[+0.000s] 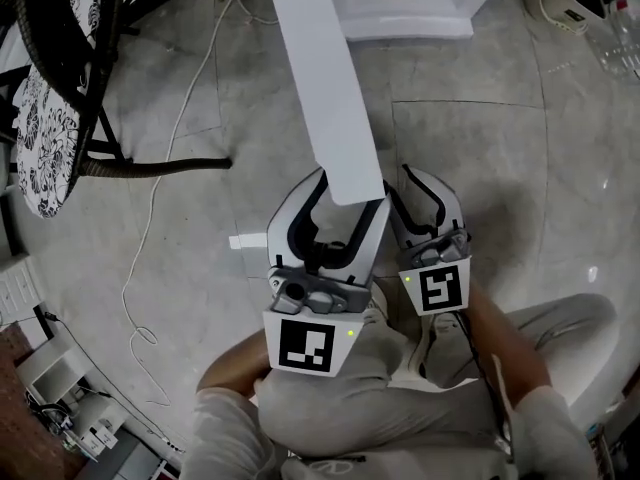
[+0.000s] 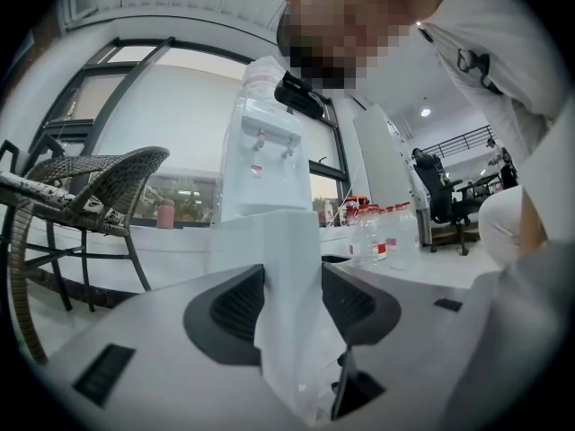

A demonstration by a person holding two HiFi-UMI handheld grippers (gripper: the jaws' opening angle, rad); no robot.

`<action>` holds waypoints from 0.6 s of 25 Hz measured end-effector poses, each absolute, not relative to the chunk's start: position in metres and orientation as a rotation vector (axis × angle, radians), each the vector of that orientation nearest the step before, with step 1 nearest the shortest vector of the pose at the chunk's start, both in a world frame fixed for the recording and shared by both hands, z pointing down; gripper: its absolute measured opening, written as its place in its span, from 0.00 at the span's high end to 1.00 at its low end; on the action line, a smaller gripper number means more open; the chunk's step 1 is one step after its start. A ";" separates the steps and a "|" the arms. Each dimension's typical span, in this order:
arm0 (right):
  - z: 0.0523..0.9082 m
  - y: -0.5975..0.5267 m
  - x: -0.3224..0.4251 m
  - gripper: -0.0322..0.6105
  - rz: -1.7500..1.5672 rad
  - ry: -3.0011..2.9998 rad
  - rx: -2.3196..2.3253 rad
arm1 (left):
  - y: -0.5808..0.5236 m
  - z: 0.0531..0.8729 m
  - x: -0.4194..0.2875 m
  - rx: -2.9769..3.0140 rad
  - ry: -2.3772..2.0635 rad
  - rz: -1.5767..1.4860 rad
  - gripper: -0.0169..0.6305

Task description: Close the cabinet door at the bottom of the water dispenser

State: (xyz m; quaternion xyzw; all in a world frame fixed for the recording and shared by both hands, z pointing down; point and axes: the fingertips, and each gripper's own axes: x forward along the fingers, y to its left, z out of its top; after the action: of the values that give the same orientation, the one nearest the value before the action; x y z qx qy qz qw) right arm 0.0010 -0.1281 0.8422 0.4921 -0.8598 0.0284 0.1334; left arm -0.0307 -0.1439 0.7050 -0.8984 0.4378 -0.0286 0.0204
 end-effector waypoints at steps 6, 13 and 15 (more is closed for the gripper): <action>0.858 -0.132 0.006 0.73 0.055 -2.446 1.409 | -0.142 0.705 -0.011 -2.797 1.261 -0.085 0.70; 0.855 -0.142 0.010 0.72 0.025 -2.449 1.448 | -0.143 0.704 -0.005 -2.809 1.232 -0.074 0.71; 0.858 -0.140 0.007 0.72 0.032 -2.456 1.435 | -0.143 0.704 -0.003 -2.810 1.219 -0.071 0.72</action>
State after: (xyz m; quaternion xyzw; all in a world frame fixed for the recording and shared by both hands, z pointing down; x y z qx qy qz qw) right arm 0.0071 -0.1399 0.8581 0.4991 -0.8538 0.0113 0.1479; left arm -0.0026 -0.1427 0.7037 -0.9165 0.3975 -0.0231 0.0388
